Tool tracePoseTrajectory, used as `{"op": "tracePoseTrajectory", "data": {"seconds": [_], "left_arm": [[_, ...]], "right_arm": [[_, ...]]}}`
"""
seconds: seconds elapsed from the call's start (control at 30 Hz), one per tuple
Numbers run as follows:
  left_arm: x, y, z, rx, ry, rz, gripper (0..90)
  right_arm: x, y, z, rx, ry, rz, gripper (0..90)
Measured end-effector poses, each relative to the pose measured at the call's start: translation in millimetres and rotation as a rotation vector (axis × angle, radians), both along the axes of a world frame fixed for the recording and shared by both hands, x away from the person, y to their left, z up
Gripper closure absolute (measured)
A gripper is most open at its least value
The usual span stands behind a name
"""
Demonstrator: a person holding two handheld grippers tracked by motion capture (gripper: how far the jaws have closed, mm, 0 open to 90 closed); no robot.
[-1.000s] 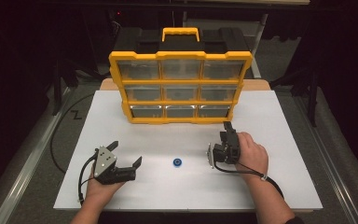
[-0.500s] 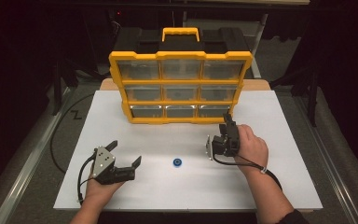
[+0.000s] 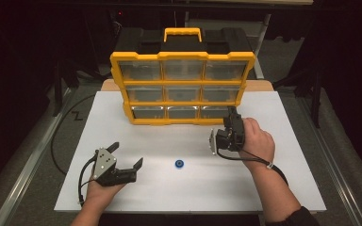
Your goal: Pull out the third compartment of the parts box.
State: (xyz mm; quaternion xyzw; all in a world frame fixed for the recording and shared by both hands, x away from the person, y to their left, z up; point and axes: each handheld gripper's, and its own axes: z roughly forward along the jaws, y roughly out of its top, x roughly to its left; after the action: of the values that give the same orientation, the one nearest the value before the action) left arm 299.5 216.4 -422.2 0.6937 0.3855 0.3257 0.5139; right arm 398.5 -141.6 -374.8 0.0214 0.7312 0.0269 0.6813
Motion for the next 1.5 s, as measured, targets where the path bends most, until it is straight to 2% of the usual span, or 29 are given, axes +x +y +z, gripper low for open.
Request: {"op": "tracePoseTrajectory", "data": {"seconds": [0.23, 0.27, 0.4, 0.43, 0.47, 0.5, 0.63, 0.7, 0.83, 0.9, 0.97, 1.13, 1.5], "left_arm": [[-0.9, -0.6, 0.2, 0.0, -0.002, -0.004, 2.3], [-0.9, -0.7, 0.1, 0.001, -0.001, -0.005, 2.3], [-0.2, -0.9, -0.5, 0.005, 0.003, -0.003, 2.3], [-0.4, -0.9, -0.3, 0.008, 0.003, -0.005, 2.3], [-0.6, -0.9, -0.2, 0.008, 0.003, -0.005, 2.3], [-0.7, -0.9, -0.2, 0.008, 0.002, -0.006, 2.3], [-0.5, -0.5, -0.3, 0.008, 0.003, -0.005, 2.3], [-0.7, -0.6, -0.2, 0.006, 0.002, -0.005, 2.3], [-1.1, -0.5, 0.1, 0.005, 0.0, -0.007, 2.3], [-1.3, -0.2, 0.3, 0.006, -0.001, -0.007, 2.3], [-1.4, -0.1, 0.5, 0.006, -0.003, -0.006, 2.3], [-1.5, -0.1, 0.5, 0.01, -0.004, -0.007, 2.3], [-2.0, 0.4, 1.4, 0.003, -0.007, -0.009, 2.3]], "right_arm": [[0.8, 1.1, 17.2, -0.004, -0.026, 0.01, 45.7], [0.2, 1.5, 18.0, 0.017, -0.021, 0.0, 45.9], [1.2, 3.2, 29.2, -0.006, -0.034, 0.016, 46.7], [1.4, 3.7, 31.3, -0.005, -0.035, 0.016, 46.7], [1.6, 3.9, 31.6, 0.017, -0.034, 0.014, 46.8], [1.3, 4.6, 35.3, -0.004, -0.038, 0.011, 46.8], [2.7, 5.7, 44.0, -0.007, -0.052, 0.015, 47.1], [3.4, 6.0, 47.3, 0.011, -0.048, 0.004, 47.6], [4.9, 7.2, 57.6, -0.004, -0.058, 0.01, 49.8], [6.8, 8.3, 62.2, 0.01, -0.066, 0.018, 50.5], [6.6, 9.2, 65.2, -0.006, -0.065, 0.012, 50.5], [9.5, 11.8, 72.6, -0.009, -0.075, 0.024, 51.1], [16.9, 14.9, 84.8, -0.001, -0.078, 0.011, 52.0]]}}
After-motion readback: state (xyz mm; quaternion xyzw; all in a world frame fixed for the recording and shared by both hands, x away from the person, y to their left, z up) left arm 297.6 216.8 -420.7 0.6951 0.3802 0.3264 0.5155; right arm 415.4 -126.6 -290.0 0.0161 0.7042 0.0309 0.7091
